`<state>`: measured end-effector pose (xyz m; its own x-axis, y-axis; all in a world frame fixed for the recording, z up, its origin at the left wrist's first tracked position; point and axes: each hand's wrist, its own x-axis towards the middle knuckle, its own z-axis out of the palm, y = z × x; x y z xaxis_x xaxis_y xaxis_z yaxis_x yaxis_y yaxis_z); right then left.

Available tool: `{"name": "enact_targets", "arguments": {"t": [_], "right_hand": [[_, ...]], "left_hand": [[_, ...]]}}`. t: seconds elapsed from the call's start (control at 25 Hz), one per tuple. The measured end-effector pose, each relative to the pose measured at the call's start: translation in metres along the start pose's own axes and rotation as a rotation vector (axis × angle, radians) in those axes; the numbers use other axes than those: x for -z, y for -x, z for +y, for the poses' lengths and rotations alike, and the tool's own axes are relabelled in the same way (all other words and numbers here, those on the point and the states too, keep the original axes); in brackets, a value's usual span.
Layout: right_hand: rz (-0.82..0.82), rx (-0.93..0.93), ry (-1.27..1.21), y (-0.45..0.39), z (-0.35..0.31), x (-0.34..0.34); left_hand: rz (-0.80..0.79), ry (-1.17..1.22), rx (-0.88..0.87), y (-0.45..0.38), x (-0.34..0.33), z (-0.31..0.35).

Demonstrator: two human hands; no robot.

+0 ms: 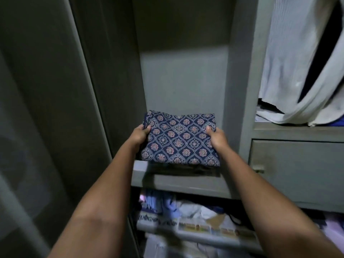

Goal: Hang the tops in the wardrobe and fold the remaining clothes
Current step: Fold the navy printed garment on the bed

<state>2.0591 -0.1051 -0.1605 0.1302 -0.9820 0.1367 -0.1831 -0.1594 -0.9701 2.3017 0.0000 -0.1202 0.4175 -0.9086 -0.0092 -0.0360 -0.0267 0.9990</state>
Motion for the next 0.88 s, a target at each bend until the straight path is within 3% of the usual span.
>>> {"name": "enact_targets", "arguments": {"t": [0.12,0.2,0.28,0.36,0.44,0.52,0.6,0.68,0.76,0.88], "right_hand": [[0.067,-0.053,0.059,-0.064,0.01,-0.001],[0.097,-0.121,0.228,-0.075,0.022,-0.007],[0.181,-0.15,0.651,-0.079,0.032,-0.018],[0.301,-0.065,0.916,-0.088,0.027,-0.036],[0.257,0.088,0.95,-0.102,0.014,-0.059],[0.096,0.151,0.954,-0.11,0.014,-0.086],[-0.106,0.084,0.985,-0.11,0.033,-0.104],[-0.206,0.01,1.053,-0.109,0.054,-0.102],[-0.136,-0.046,1.125,-0.111,0.064,-0.091],[0.005,-0.252,1.064,-0.108,0.072,-0.07]], "left_hand": [[-0.09,-0.016,0.025,-0.073,-0.008,-0.005],[-0.1,-0.202,0.097,-0.11,-0.011,-0.024],[0.103,-0.669,0.134,-0.136,-0.012,-0.041],[0.368,-1.02,-0.042,-0.144,-0.025,-0.036],[0.241,-1.029,-0.346,-0.148,-0.052,-0.022],[0.003,-1.096,-0.418,-0.151,-0.08,-0.025],[-0.193,-1.279,-0.303,-0.154,-0.092,-0.056],[-0.261,-1.392,-0.202,-0.163,-0.082,-0.084],[-0.177,-1.333,-0.114,-0.178,-0.064,-0.095],[-0.065,-1.056,0.125,-0.187,-0.042,-0.09]]}}
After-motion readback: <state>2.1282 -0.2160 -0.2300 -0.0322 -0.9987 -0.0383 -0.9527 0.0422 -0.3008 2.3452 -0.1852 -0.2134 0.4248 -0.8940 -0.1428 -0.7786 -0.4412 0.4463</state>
